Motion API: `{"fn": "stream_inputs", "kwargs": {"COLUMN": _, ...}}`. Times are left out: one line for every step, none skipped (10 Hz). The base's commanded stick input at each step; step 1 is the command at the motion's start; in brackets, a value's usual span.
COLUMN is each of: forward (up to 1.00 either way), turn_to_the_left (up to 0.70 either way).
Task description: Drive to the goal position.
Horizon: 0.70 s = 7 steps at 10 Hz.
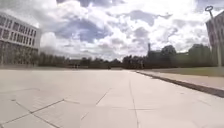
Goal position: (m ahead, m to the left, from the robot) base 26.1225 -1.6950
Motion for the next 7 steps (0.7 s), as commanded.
{"fn": "stream_inputs", "kwargs": {"forward": 1.0, "turn_to_the_left": 0.0}}
{"fn": "stream_inputs", "kwargs": {"forward": 1.0, "turn_to_the_left": 0.0}}
{"fn": "stream_inputs", "kwargs": {"forward": 1.0, "turn_to_the_left": 0.0}}
{"fn": "stream_inputs", "kwargs": {"forward": 1.0, "turn_to_the_left": 0.0}}
{"fn": "stream_inputs", "kwargs": {"forward": 1.0, "turn_to_the_left": 0.0}}
{"fn": "stream_inputs", "kwargs": {"forward": 1.0, "turn_to_the_left": 0.0}}
{"fn": "stream_inputs", "kwargs": {"forward": 1.0, "turn_to_the_left": 0.0}}
